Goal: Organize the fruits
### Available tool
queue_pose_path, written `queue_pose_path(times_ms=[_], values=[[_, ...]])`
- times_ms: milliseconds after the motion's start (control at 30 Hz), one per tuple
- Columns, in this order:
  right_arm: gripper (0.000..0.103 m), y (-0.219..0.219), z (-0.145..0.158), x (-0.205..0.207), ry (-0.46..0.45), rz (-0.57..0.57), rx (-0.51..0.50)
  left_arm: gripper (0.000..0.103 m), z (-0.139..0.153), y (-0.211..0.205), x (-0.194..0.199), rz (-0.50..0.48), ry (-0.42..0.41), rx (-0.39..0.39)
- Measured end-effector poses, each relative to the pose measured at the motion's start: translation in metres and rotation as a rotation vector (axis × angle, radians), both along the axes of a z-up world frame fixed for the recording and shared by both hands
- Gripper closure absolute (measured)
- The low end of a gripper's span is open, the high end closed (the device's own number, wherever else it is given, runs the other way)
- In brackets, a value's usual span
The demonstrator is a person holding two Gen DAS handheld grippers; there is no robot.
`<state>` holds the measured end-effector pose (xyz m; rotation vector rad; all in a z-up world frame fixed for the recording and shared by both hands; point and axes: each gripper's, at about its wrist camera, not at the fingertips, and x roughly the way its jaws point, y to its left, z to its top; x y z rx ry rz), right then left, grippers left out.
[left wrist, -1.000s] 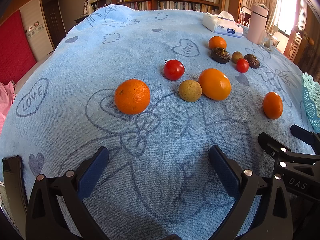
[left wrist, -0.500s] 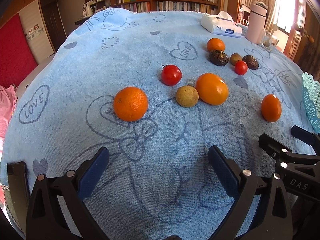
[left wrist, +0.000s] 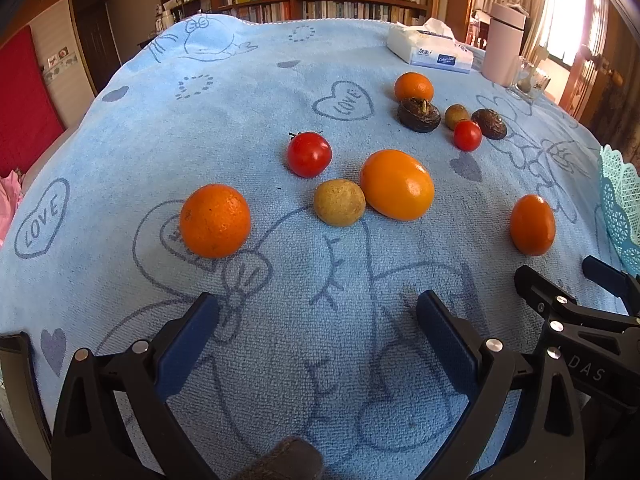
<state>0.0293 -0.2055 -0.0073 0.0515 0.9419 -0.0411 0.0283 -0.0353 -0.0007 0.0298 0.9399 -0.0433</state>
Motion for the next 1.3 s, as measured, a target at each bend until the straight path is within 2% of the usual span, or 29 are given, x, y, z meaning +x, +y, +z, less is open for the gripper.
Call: queue_pose_path(times_ms=[1300], values=[[0.002, 0.0018, -0.0004, -0.0006, -0.003, -0.002, -0.011, 0.005, -0.0012, -0.0008, -0.0024, -0.008, -0.014, 0.000]])
